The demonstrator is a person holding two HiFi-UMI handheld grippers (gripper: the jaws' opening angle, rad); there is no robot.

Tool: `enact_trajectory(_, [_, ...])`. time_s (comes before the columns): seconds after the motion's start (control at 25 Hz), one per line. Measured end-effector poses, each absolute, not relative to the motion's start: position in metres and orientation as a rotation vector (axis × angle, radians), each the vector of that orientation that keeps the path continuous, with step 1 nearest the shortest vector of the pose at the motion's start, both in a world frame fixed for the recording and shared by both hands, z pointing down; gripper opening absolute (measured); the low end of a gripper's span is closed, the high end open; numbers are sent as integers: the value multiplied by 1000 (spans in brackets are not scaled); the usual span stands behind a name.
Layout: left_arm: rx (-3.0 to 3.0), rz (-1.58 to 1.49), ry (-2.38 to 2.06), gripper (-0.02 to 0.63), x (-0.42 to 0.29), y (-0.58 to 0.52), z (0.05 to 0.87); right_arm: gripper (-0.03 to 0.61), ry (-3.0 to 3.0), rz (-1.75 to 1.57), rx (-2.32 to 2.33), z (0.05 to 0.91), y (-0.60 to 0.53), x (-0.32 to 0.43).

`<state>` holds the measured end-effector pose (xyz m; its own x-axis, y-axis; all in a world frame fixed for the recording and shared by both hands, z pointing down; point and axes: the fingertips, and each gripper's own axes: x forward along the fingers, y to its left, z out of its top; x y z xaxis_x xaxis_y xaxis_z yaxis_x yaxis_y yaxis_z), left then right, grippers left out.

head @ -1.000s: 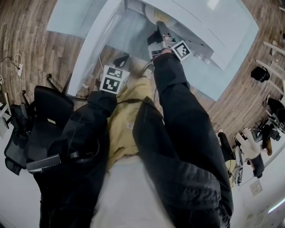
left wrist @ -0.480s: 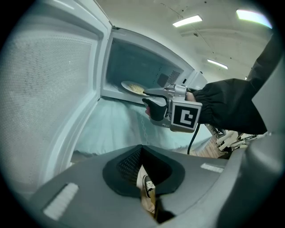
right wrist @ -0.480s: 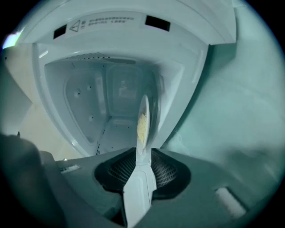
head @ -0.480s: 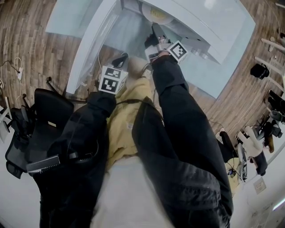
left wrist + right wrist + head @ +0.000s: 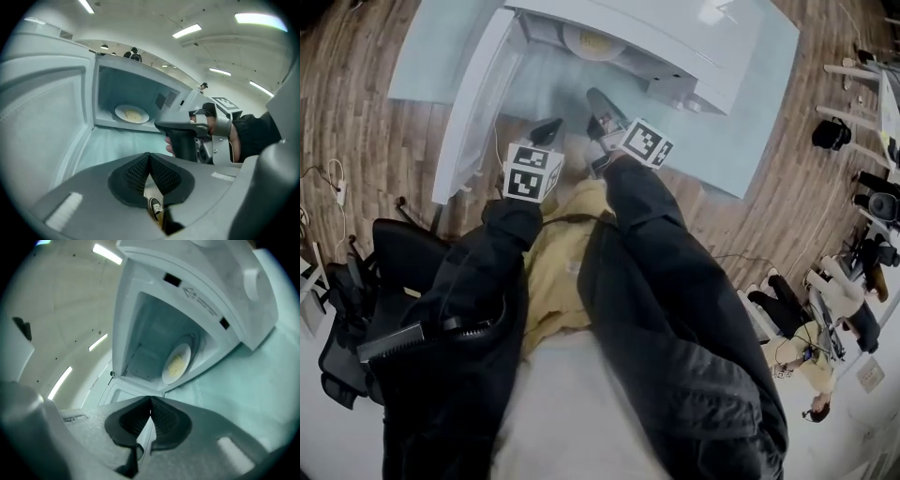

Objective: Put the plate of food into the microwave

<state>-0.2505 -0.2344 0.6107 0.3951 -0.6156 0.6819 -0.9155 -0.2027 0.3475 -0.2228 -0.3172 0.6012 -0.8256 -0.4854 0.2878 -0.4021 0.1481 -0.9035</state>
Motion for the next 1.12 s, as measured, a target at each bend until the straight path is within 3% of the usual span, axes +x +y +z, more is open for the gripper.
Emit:
enact_trajectory(0.48, [2148,383,-1467,-3,-230,-301,493,-8,2948,-921,-1088,470,-315,-188])
enact_trajectory(1.12, [2485,181,-1534,-3,-171,-324,349,-8,2980,-122,-1293,330,-318,-136])
